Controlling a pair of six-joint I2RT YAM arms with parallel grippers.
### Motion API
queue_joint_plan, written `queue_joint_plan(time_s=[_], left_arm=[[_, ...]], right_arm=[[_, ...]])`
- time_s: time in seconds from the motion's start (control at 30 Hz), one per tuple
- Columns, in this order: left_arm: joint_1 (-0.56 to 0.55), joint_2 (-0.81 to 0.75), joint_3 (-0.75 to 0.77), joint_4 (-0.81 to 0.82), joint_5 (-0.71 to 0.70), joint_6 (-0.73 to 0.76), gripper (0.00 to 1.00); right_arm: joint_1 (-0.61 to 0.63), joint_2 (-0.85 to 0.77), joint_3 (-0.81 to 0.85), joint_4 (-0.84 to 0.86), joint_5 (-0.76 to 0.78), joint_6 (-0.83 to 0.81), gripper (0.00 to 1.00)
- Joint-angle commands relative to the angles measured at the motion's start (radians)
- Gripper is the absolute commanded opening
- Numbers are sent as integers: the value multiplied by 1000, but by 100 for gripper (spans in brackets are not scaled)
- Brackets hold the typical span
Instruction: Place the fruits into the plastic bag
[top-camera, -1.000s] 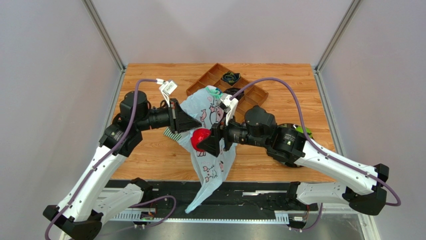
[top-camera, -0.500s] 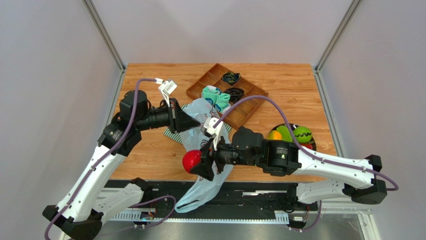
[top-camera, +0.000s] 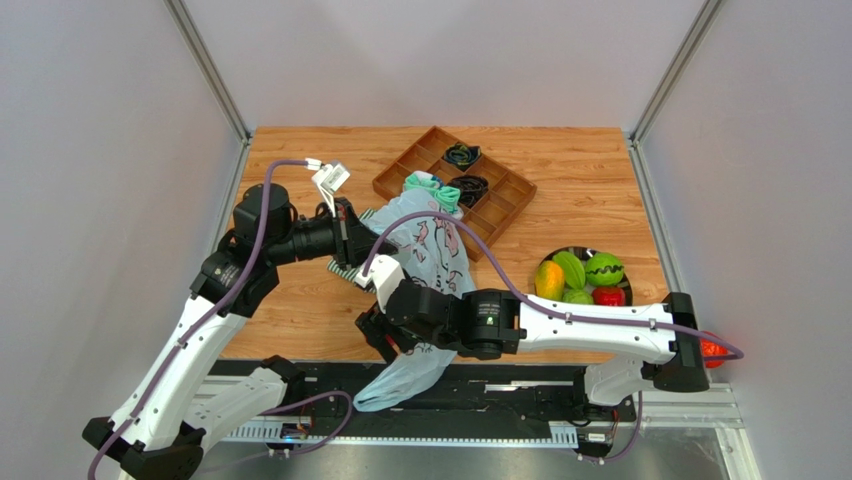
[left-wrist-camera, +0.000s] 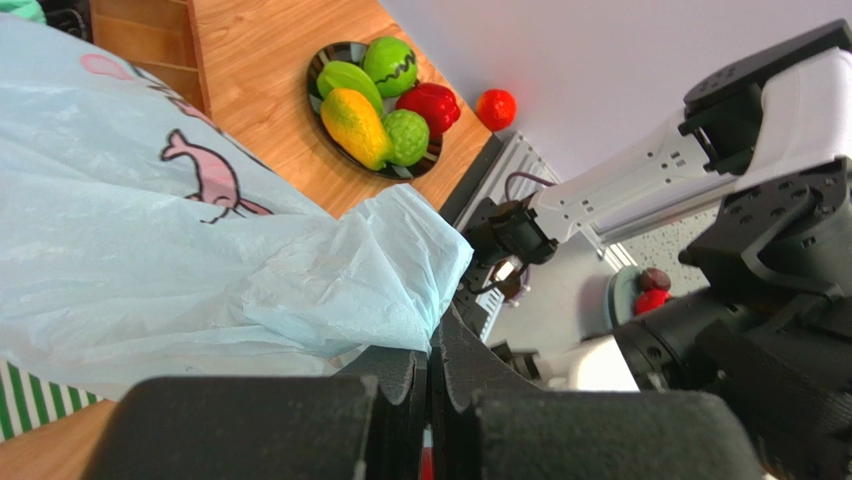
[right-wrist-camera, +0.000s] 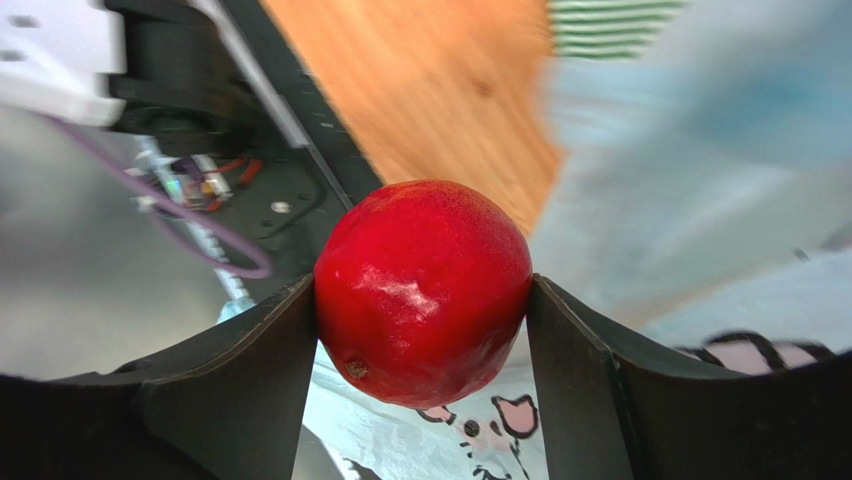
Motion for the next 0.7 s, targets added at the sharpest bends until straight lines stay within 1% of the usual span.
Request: queue_joint_plan(time_s=[0.0,0.07,0.1,0.2,0.23,0.27,0.33,0.37,0.4,0.43,0.47,0.53,0.63,0.67], left_arm=[[-6,-20,50,-9,15,45,0],[-3,-19,58,-26,14,59,0],[-2,-15,59,-31,12,68,0],[3,-14,62,-45,27,82,0],[3,-12,61,-43,43,83,0],[3,-9,58,-37,67,88,0],[3,1,56,-13,184,91,0],[3,8,56,-6,222,88,0],[3,17,55,1,292,86,0],[3,21,55,18,323,82,0],[3,23,49,27,351,66,0],[3,24,39,72,397,43,0],[1,28,6,176,458,-30,0],[0,26,-16,207,468,-79,0]], right_arm=[[-10,-100,19,-165,229,80,13],[-18,-148,-27,-174,248,100,13],[-21,-202,-45,-177,263,109,13],[-47,-293,-115,-180,290,145,13],[-77,-315,-131,-183,303,149,13],[-93,-333,-167,-183,307,157,13],[-146,-381,-200,-177,336,160,12],[-168,-395,-223,-165,337,151,12],[-194,-410,-237,-151,329,143,12],[-237,-436,-249,-130,321,132,12],[-260,-448,-273,-81,306,122,12],[-304,-458,-283,-44,278,103,11],[-312,-418,-277,31,292,73,11],[-312,-404,-271,68,289,71,11]])
